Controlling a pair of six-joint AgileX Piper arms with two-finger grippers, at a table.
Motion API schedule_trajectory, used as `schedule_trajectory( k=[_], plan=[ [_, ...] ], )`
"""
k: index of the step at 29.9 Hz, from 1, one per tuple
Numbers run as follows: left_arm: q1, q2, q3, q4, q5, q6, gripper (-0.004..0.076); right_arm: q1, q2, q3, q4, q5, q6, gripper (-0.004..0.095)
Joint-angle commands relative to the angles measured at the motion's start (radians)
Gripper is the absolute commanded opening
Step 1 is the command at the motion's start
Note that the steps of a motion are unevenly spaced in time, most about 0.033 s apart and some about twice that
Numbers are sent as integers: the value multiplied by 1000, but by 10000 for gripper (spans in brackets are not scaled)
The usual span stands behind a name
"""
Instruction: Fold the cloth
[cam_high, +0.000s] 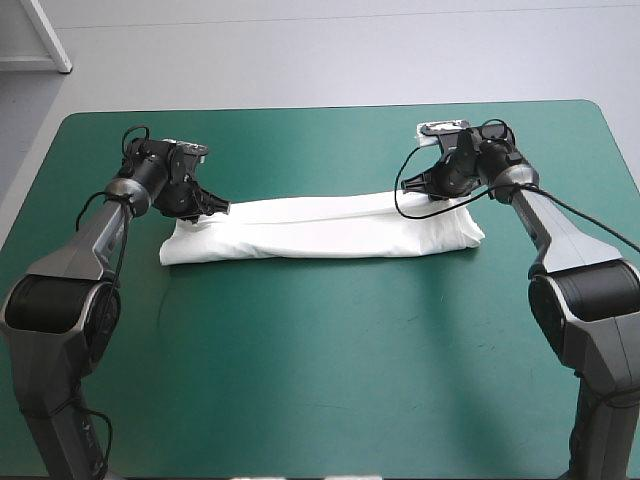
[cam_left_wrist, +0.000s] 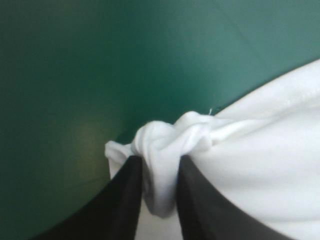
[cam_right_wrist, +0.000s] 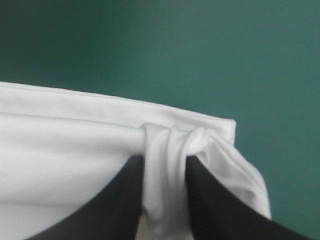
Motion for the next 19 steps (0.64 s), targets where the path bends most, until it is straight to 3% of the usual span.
schedule_trajectory(
  k=[1, 4, 13, 16, 19],
  plan=[
    [3, -78, -37, 19, -2, -11, 351, -11, -74, -34, 0, -40, -22, 678],
    [3, -89, -64, 21, 33, -24, 437, -11, -112, -34, -4, -44, -22, 818],
    [3, -126, -277, -81, 235, -34, 436, -13, -268, -34, -20, 10, 0, 809],
    [-8, -136, -281, -206, 252, -8, 379, -13, -292, -32, -22, 50, 11, 809],
    [-43, -127, -279, -279, 252, 26, 244, -13, -312, -2, -22, 68, 20, 809]
  ],
)
